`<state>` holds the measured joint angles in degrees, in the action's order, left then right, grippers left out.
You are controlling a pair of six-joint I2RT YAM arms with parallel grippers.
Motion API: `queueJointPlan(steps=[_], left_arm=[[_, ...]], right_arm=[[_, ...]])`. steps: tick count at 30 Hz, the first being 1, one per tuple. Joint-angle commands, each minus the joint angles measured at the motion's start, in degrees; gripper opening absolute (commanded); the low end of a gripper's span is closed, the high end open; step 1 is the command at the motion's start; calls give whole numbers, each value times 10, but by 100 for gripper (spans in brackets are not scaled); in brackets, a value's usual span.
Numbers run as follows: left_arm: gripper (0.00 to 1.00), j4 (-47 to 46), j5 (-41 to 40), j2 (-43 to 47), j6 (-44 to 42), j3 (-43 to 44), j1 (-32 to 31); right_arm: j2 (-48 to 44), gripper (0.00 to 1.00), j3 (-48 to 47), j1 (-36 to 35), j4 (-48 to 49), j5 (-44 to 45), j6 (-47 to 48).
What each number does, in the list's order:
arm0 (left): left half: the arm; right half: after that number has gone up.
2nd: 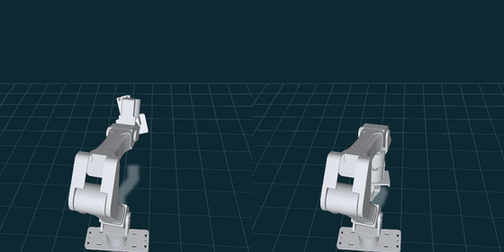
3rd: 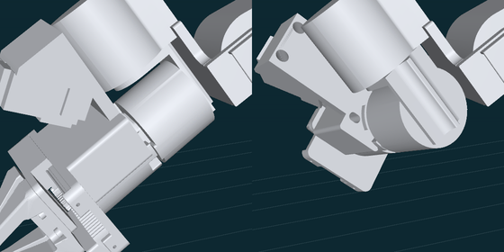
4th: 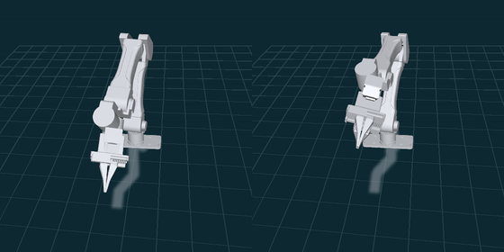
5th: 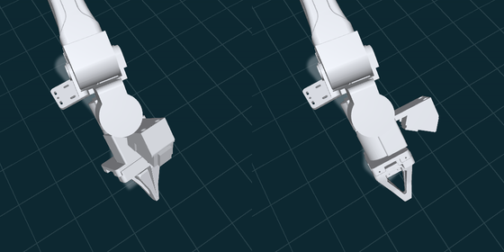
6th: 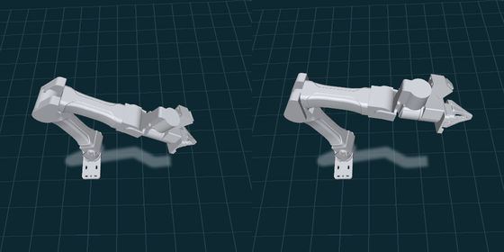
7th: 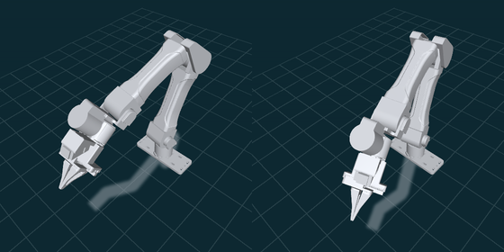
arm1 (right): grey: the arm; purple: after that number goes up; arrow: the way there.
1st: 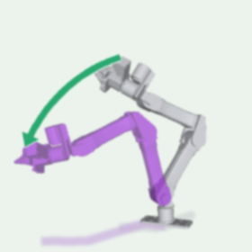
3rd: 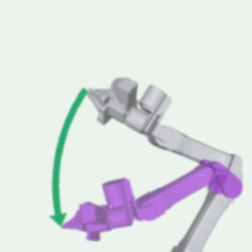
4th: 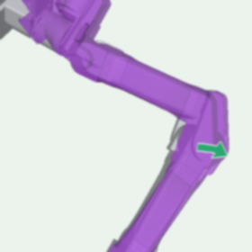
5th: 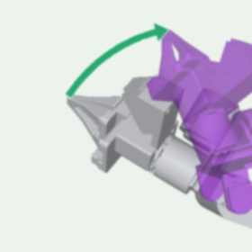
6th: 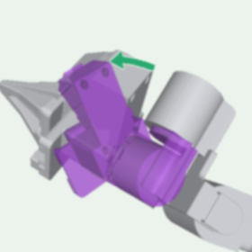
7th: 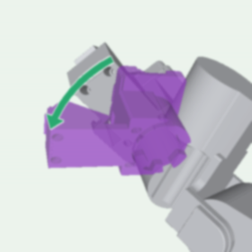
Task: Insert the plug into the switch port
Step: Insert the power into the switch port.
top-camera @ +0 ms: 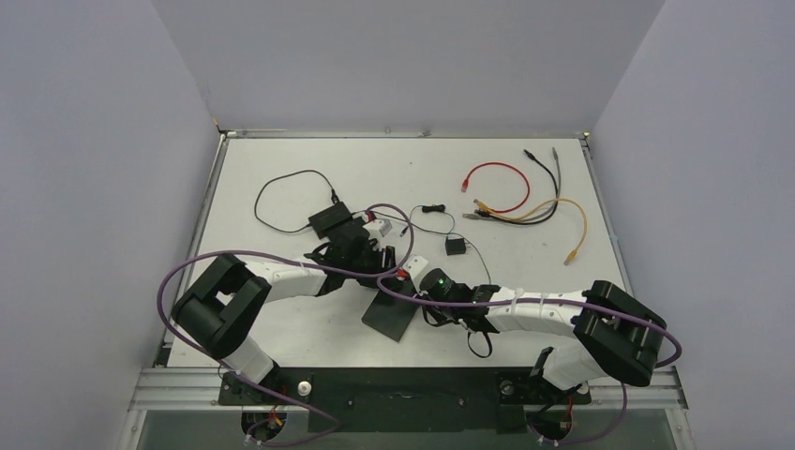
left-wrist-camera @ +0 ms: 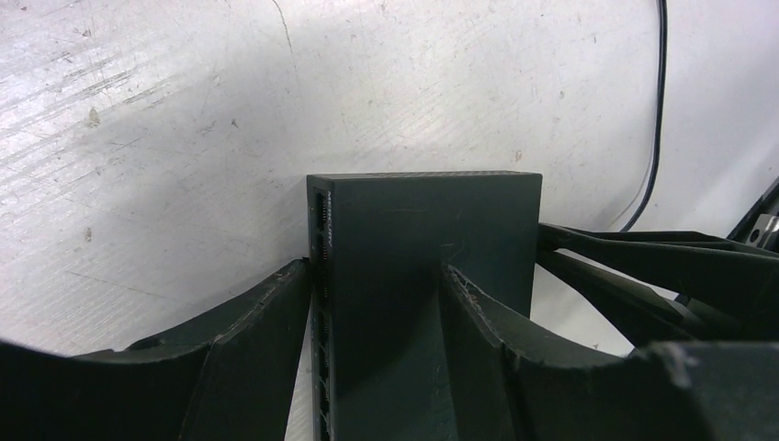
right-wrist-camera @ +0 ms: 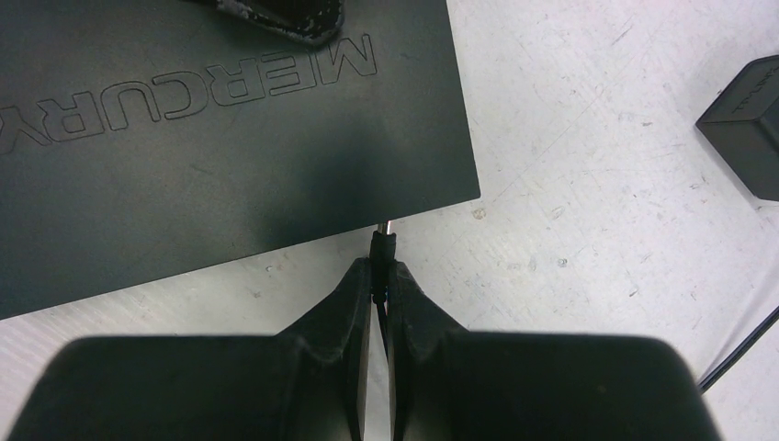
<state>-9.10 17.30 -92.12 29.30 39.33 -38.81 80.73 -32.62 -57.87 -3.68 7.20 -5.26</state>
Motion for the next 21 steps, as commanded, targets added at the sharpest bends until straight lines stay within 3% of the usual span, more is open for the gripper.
queueJointPlan(steps=[1,7,21], left_arm=[[50,41,19,8,0,-12,-37],[50,33,15,12,3,-34,-47],[48,13,36,40,-5,-66,-69]], right_arm=[[-13,0,-18,-15,83,-9,-25],[-28,0,-19,-15,94,3,-16],[-21,0,-13,-13,146,-67,111]])
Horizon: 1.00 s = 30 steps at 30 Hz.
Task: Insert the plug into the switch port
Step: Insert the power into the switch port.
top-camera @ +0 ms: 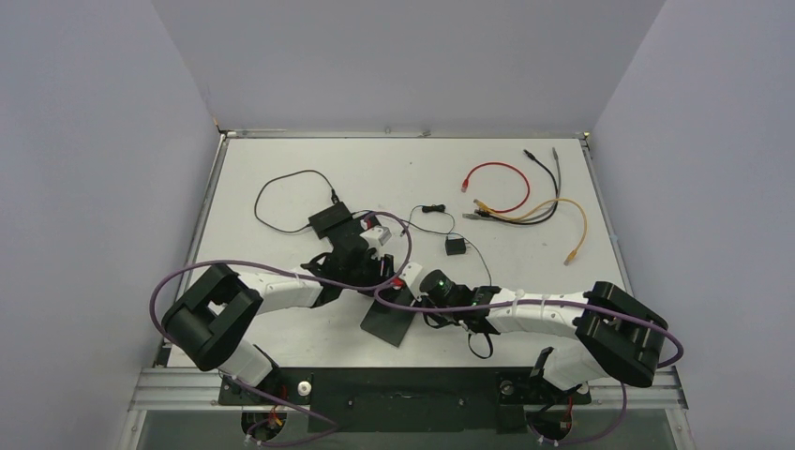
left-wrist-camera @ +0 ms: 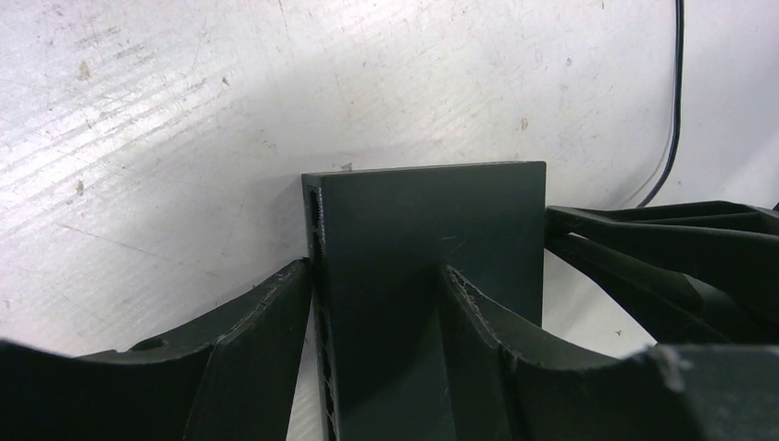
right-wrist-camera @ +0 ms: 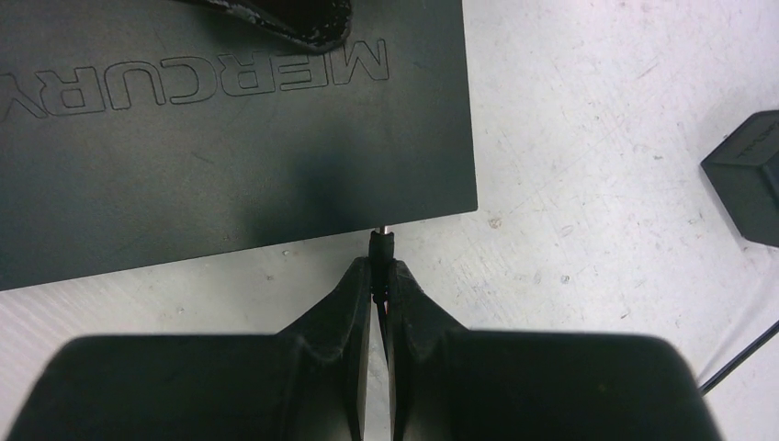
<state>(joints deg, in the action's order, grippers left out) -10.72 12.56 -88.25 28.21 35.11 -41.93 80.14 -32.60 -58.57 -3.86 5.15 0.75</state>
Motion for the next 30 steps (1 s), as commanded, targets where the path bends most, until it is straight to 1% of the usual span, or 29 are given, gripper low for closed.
queueJointPlan(steps=[1,9,16,30], left_arm=[[48,29,83,3,5,-26,-40],[47,15,87,2,5,-37,-48],[47,15,88,-3,5,-38,-54],[47,-4,106,-4,8,-39,-70]], right_arm=[[-17,0,-12,-6,155,-55,57],[-17,0,-11,-5,194,-96,103],[-14,0,-32,-2,219,-103,113],[29,0,-77,19,287,-133,121]])
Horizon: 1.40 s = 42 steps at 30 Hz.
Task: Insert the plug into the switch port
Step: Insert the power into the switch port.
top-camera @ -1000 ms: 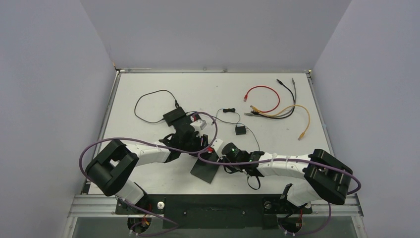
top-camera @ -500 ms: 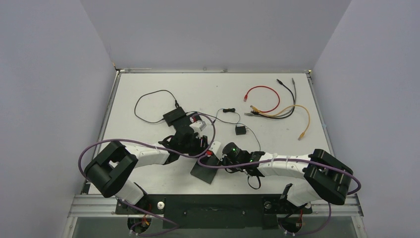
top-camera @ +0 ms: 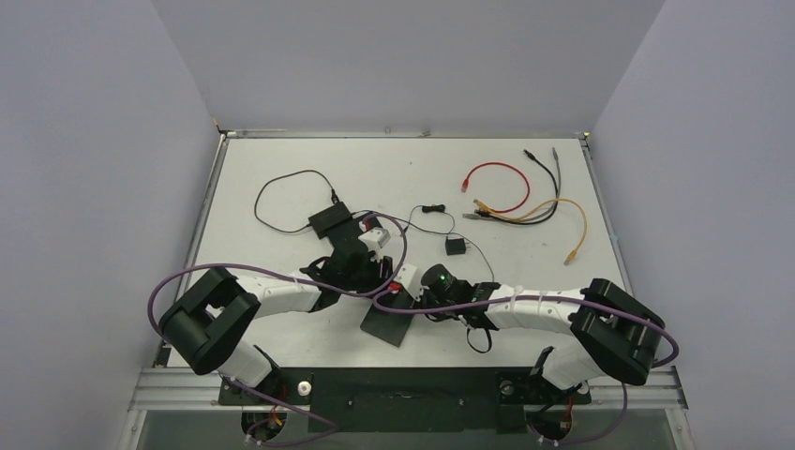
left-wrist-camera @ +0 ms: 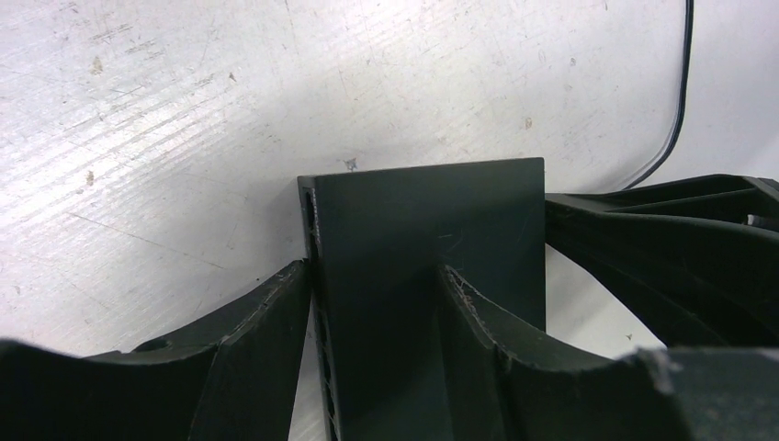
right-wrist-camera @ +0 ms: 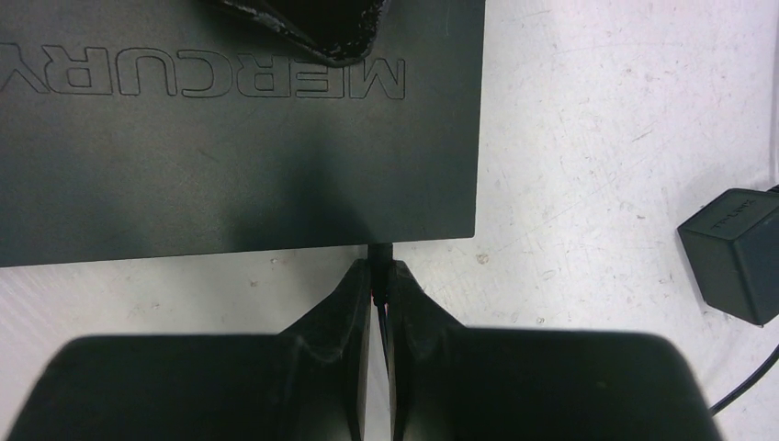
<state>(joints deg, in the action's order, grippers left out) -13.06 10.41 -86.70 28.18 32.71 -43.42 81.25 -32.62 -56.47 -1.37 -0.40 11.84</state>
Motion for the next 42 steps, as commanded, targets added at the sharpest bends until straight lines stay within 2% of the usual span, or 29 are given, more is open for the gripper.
queueJointPlan(steps=[1,6,12,18,24,28,37,42], left_arm=[[47,18,129,-21,9,-14,-56],[47,19,130,-13,12,-13,-56],[53,49,83,21,22,-4,-50],[56,69,45,5,46,25,-10],[56,75,33,-24,66,42,39],[57,83,24,-19,70,45,63],[57,109,7,13,64,50,86],[58,117,4,29,63,48,93]], right_arm=[[19,0,-80,-1,262,-82,10],[19,0,-90,6,255,-90,8],[2,0,-92,34,173,-104,10],[22,0,-98,57,75,-113,-9],[41,0,-96,62,46,-93,-17],[53,6,-108,70,36,-74,-28],[45,31,-137,85,-31,-11,-58],[-1,35,-131,91,-60,35,-76]])
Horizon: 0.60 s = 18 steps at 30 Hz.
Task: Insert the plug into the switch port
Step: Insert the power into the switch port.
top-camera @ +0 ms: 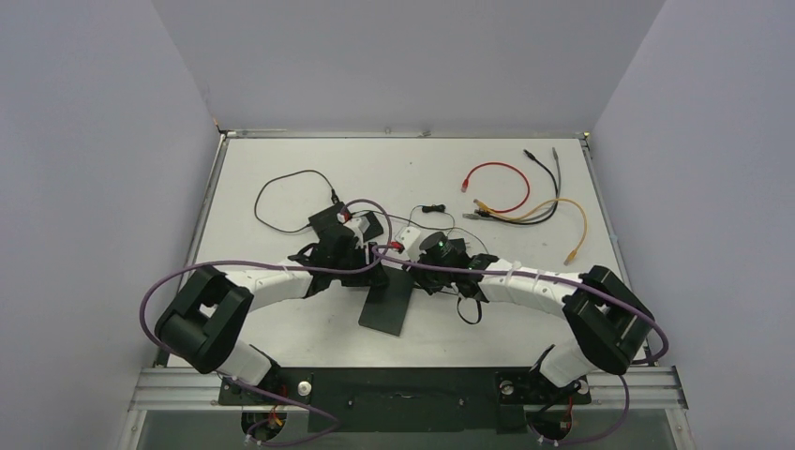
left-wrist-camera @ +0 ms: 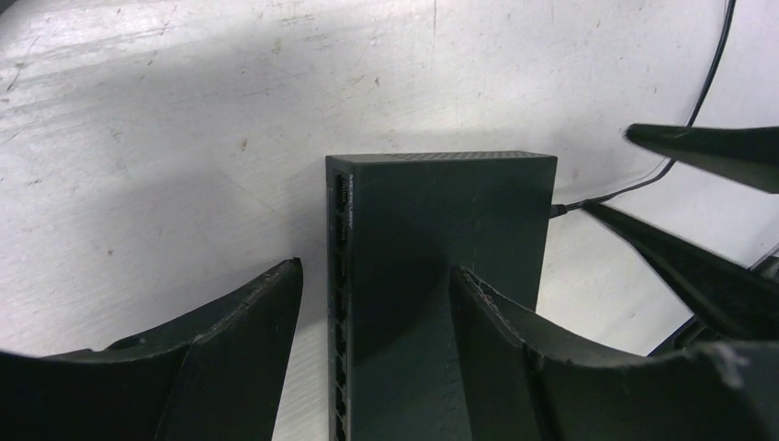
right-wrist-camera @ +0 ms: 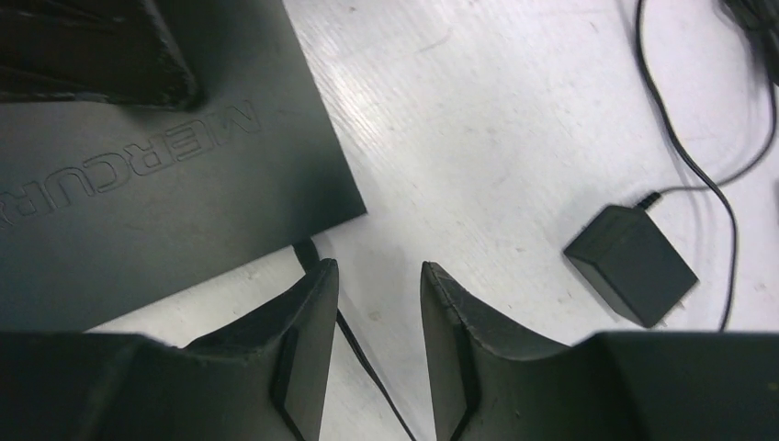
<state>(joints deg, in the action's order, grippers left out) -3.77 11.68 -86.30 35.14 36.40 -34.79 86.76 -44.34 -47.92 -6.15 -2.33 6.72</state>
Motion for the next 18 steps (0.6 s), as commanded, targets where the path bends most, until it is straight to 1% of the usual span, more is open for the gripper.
queueJointPlan(steps=[1,6,9,10,13,15,17,18], left_arm=[[58,26,-10,32,-6,10,7],[58,34,-4,58,-4,-8,8],[58,34,9,82,-4,-30,7],[58,35,18,86,-7,-34,6],[58,55,27,106,-11,-52,3],[58,62,27,121,-9,-65,-2],[58,64,25,135,-3,-80,-8],[58,65,22,143,-2,-83,-13]], right_arm=[[-65,36,-11,6,-17,70,-29],[-154,38,-1,6,-27,114,-54],[-212,42,24,10,-8,150,-65],[-237,43,31,20,-2,153,-83],[-272,42,53,44,23,138,-133],[-278,37,51,61,14,128,-175],[-268,18,45,70,-3,96,-186],[-264,14,43,73,-9,58,-188]])
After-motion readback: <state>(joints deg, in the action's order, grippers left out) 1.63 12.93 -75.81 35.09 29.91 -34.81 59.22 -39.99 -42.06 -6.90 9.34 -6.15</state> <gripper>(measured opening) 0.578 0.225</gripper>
